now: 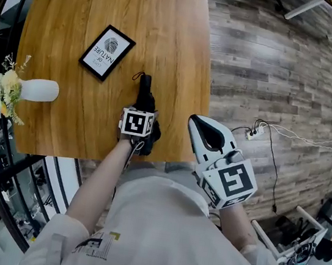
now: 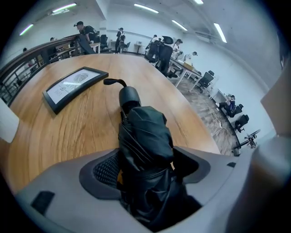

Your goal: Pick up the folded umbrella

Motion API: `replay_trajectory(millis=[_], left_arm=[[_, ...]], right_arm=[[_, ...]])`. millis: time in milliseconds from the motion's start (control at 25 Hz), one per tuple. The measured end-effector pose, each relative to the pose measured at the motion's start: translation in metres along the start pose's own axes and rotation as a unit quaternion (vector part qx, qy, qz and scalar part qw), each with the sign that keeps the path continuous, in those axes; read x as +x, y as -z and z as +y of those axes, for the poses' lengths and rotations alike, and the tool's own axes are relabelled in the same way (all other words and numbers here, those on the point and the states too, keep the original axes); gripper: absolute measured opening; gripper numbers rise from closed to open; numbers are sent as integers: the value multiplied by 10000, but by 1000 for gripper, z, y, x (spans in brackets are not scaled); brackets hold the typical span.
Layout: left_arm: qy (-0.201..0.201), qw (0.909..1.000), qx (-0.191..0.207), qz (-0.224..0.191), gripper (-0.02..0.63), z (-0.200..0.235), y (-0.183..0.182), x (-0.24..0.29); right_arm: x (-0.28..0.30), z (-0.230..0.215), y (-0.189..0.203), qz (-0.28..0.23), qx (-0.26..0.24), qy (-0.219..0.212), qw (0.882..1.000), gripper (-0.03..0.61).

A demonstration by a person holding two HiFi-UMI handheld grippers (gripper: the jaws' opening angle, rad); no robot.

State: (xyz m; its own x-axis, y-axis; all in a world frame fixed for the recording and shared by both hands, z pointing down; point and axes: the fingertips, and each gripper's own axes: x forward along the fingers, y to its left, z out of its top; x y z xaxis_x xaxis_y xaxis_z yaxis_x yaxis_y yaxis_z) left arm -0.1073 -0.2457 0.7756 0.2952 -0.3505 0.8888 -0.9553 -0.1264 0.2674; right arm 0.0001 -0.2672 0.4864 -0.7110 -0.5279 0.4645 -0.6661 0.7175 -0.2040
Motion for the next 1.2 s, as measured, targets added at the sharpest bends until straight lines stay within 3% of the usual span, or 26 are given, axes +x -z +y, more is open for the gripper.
replay_trajectory(millis=[200,280,360,520,680,920,1200], left_arm=[[66,9999,-26,-89,351,9,-6,1],[114,9995,-295,-60,290,9,-7,-5],[146,9991,-377,-94,270,4,-8,-11],[351,9978,27,-563,259,-23,-23,-31],[649,9891,259,-1293,258,-48,-49,-78],[678,9639,866,-2424,258,-66,-110,-186],[435,9143,1418,-3769,259,-79,-162,-320]], right_arm=[[4,-1,3,70,126,28,9999,28],[1,-1,6,78,173,51,9998,29],[-5,-1,7,86,191,41,9998,28],[-18,1,7,60,149,39,9999,28],[-32,13,-3,-131,-7,10,9999,28],[-61,27,-59,-761,-235,48,9968,28],[-111,44,-138,-1762,-793,276,9808,28]])
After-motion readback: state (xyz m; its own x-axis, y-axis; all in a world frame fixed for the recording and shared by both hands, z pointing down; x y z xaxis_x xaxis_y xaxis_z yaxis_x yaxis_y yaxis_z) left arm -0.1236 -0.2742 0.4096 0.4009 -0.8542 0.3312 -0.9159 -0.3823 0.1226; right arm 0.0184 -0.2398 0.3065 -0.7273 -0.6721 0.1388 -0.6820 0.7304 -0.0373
